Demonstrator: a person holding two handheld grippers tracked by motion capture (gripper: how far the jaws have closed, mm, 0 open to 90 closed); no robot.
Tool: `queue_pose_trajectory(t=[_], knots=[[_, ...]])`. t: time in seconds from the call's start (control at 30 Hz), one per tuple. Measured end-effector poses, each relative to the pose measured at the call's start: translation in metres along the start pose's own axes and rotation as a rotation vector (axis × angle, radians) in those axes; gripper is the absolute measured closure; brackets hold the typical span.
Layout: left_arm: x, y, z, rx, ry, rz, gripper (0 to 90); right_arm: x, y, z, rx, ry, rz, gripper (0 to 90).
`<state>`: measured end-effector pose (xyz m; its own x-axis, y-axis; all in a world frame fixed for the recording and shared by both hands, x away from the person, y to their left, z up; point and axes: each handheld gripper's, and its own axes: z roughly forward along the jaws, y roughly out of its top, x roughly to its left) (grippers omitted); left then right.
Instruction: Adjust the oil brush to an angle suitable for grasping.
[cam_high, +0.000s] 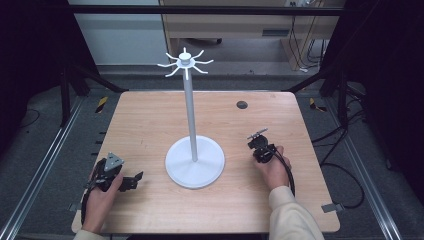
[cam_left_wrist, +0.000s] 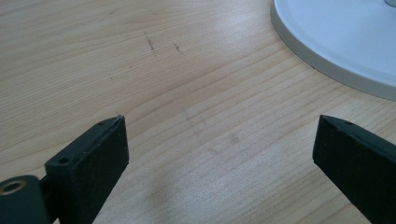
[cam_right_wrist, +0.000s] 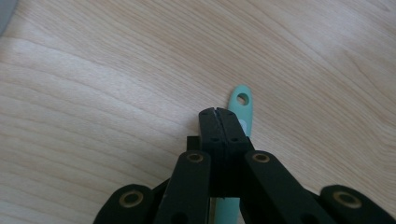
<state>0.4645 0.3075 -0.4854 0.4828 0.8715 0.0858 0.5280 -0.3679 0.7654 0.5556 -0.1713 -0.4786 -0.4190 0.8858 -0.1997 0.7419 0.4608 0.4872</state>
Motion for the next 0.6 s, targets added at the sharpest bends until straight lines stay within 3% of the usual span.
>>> queue_pose_trajectory(t=[0.1, 0.3, 0.4, 0.6], knots=[[-0.001, 0.000, 0.000, -0.005, 0.001, 0.002, 3.2, -0.005, -0.001, 0.000, 0.003, 0.003, 0.037, 90.0], [0.000, 0.000, 0.000, -0.004, -0.002, 0.002, 3.1, -0.016, -0.005, -0.019, -0.053, 0.071, 0.133, 90.0], [0.000, 0.000, 0.000, -0.005, -0.003, 0.001, 3.1, -0.019, -0.010, -0.027, -0.026, 0.082, 0.166, 89.9], [-0.001, 0.000, 0.001, -0.005, -0.006, 0.002, 3.1, -0.024, -0.019, -0.038, 0.032, 0.084, 0.172, 85.7]])
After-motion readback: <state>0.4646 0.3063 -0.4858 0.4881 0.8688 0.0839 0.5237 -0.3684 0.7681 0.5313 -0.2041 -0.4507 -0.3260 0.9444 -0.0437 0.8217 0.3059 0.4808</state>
